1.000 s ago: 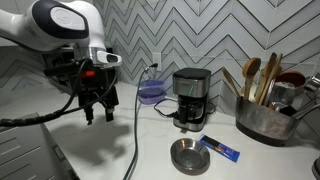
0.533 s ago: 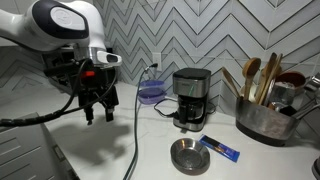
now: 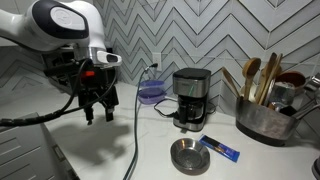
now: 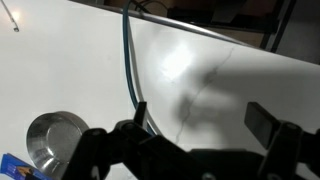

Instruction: Put the fork on the silver plate

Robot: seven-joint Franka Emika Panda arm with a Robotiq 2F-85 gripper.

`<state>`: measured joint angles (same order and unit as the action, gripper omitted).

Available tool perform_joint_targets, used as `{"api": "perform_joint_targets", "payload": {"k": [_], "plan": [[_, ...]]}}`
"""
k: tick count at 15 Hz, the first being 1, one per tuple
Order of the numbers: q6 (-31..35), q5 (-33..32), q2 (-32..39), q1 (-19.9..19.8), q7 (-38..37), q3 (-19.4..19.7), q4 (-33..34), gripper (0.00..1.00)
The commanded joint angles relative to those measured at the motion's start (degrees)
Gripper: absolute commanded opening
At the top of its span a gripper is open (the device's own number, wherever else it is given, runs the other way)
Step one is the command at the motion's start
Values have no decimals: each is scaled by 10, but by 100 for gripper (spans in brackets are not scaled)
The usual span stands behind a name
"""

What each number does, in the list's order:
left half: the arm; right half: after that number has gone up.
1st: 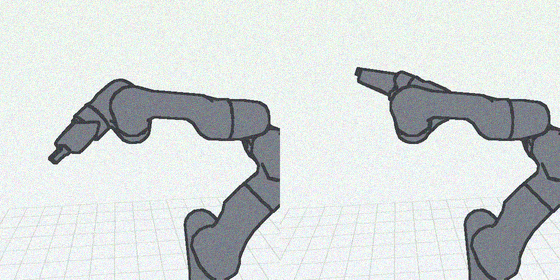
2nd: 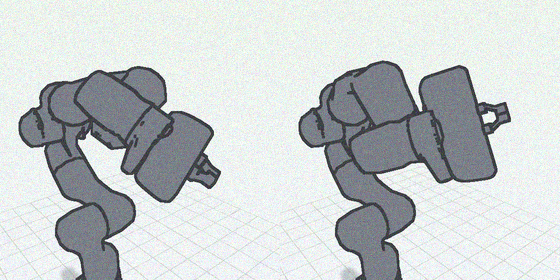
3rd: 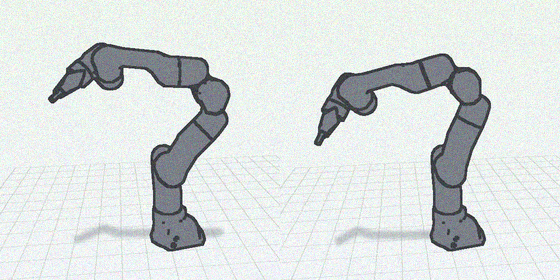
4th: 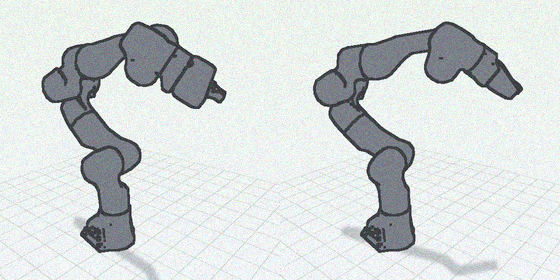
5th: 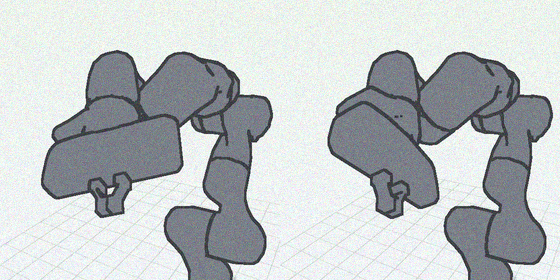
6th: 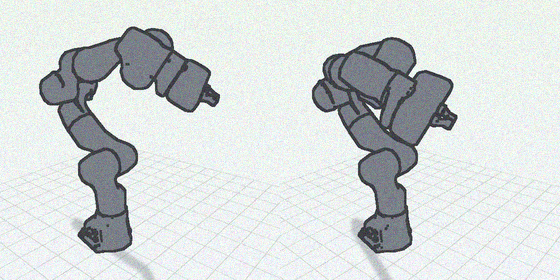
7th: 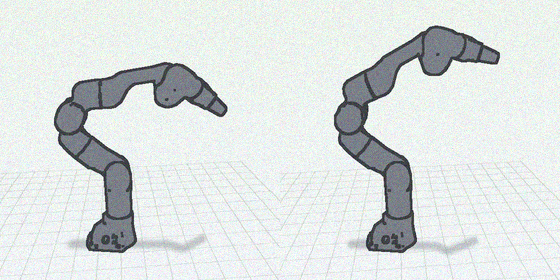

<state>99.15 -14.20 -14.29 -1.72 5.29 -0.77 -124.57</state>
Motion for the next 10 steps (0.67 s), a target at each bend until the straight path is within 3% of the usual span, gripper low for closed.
{"api": "perform_joint_targets", "payload": {"k": [1, 10], "plan": [[5, 7, 2, 33, 56, -11, 1, 100], [56, 56, 21, 136, 182, -77, 3, 100]]}}
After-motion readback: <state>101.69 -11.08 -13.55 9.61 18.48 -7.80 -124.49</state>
